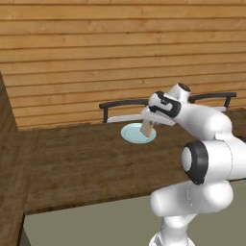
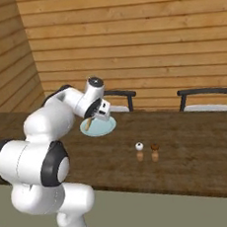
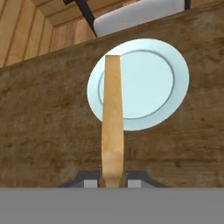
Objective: Start the toaster. Once the lever pops up, take the bread to the plate on the dining counter.
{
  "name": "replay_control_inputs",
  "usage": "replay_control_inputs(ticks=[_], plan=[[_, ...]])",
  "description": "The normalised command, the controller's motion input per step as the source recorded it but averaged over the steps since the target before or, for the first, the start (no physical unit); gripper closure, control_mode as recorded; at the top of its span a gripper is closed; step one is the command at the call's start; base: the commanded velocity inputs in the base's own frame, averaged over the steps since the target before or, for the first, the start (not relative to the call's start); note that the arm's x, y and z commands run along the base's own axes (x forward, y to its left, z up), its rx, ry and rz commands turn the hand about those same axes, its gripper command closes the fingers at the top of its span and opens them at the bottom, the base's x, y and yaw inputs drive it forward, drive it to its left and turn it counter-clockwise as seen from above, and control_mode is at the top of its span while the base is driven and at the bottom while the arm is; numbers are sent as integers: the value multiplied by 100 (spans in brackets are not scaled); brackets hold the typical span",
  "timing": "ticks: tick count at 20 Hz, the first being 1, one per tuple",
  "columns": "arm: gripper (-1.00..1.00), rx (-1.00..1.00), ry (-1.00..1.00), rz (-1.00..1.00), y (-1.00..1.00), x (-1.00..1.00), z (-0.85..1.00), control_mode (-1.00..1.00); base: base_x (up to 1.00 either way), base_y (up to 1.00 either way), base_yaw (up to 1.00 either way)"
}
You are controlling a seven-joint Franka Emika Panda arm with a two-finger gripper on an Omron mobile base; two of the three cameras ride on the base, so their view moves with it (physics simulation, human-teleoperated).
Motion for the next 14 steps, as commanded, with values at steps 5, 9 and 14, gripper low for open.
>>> replay_control_inputs(ticks=[5,9,14], plan=[[100,0,0,0,18,43,-32,-100,0,0,0],[100,0,0,2,40,18,-11,-100,0,0,0],[100,0,0,3,26,28,-5,-100,0,0,0]])
